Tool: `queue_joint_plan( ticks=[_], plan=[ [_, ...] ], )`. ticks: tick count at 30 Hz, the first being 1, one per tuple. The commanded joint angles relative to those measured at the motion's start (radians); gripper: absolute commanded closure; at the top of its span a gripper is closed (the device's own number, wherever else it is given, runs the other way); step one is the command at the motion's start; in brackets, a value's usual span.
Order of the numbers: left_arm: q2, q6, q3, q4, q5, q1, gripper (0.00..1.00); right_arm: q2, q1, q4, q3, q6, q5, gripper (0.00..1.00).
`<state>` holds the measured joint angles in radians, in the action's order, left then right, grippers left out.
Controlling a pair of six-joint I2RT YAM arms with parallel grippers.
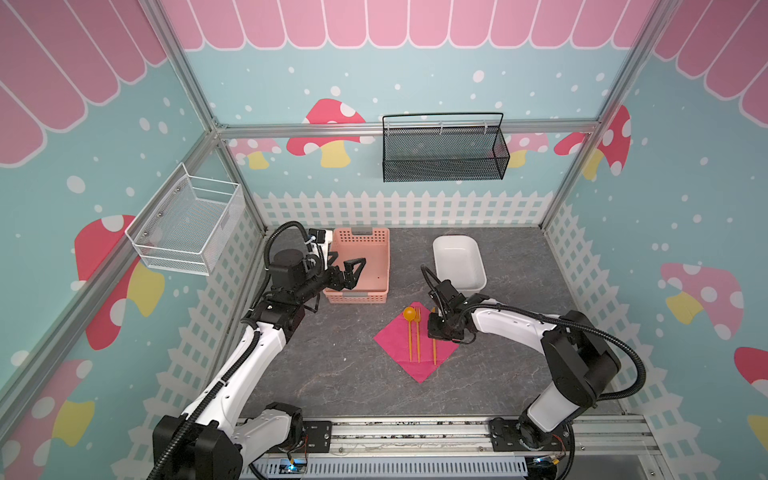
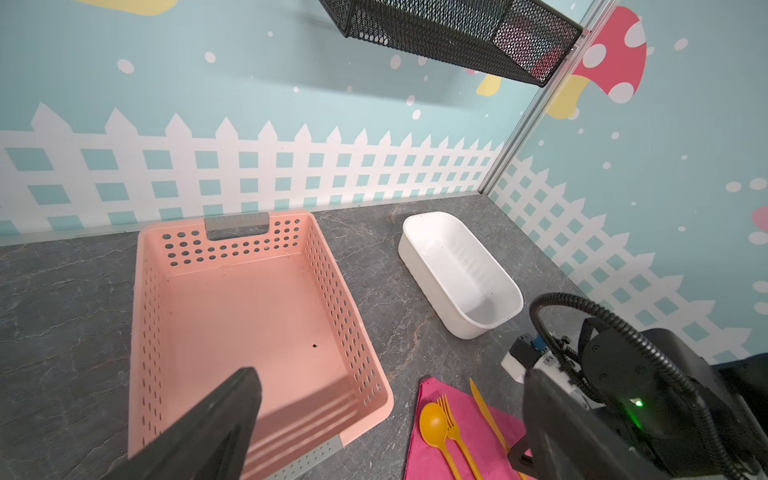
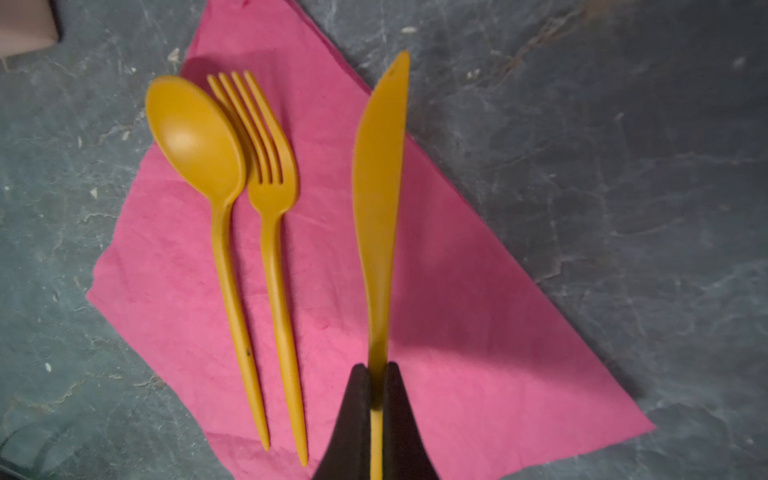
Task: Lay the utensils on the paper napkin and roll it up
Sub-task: 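Lower the yellow knife onto the napkin beside the fork with the right gripper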
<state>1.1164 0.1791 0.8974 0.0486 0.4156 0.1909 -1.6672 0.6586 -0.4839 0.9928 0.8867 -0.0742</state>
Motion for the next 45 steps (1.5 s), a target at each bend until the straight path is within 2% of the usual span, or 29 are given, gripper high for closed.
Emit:
queue_joint_plan(
  ticks=[1,19,45],
  plan=[
    [-0.015,0.0,0.009,0.004,0.001,-0.005,0.01,-0.032,0.013,-0.007,0.051,0.02,0.025,1.0],
    [-0.023,0.0,0.011,0.011,-0.008,-0.004,0.01,-0.089,0.045,0.006,0.074,0.046,0.019,1.0],
    [-0.026,-0.007,0.011,0.016,-0.018,-0.004,0.01,-0.143,0.047,0.012,0.113,0.02,0.047,1.0]
  ],
)
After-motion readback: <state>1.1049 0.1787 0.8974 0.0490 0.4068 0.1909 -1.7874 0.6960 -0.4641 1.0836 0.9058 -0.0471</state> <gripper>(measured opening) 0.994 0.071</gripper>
